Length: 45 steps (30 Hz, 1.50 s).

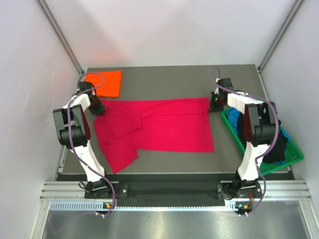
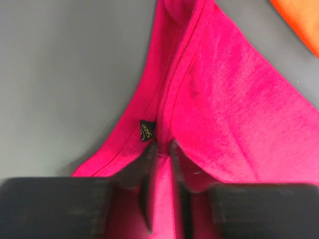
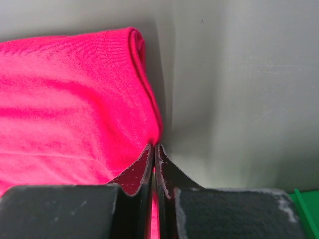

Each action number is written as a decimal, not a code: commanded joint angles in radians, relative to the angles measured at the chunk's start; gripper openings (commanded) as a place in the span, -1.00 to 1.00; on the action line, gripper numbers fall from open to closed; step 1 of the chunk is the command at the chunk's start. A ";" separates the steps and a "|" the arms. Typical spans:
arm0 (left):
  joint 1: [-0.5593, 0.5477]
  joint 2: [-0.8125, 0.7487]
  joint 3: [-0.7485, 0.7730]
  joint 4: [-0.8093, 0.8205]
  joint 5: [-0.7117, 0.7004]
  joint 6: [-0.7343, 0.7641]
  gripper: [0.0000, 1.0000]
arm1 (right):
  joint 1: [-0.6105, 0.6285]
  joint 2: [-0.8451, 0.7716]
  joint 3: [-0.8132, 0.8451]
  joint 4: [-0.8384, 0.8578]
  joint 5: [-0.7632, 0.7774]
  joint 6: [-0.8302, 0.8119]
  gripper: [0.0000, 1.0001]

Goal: Fold and stack the t-shirts
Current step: Fold the tshirt

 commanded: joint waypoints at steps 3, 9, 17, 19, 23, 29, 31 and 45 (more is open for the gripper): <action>0.001 0.022 0.041 0.040 0.004 0.004 -0.84 | -0.010 -0.054 -0.011 0.028 -0.005 -0.002 -1.00; 0.001 0.023 0.105 -0.035 -0.020 -0.016 -1.00 | -0.012 -0.072 0.000 0.019 -0.019 0.009 -1.00; 0.001 0.055 0.257 -0.172 -0.043 -0.036 -0.97 | -0.012 -0.098 0.006 0.012 -0.043 0.024 -1.00; 0.003 0.062 0.269 -0.178 -0.037 -0.037 -1.00 | -0.012 -0.100 0.001 0.015 -0.060 0.028 -1.00; 0.001 0.078 0.275 -0.196 -0.048 -0.030 -1.00 | -0.012 -0.106 -0.028 0.035 -0.083 0.034 -1.00; 0.015 0.116 0.298 -0.200 -0.074 -0.007 -1.00 | -0.035 -0.097 -0.080 0.067 -0.091 0.037 -1.00; 0.016 0.127 0.312 -0.204 -0.087 -0.002 -1.00 | -0.036 -0.097 -0.086 0.078 -0.094 0.041 -1.00; 0.023 0.208 0.444 -0.235 -0.176 0.001 -1.00 | -0.046 -0.086 -0.083 0.110 -0.111 0.041 -1.00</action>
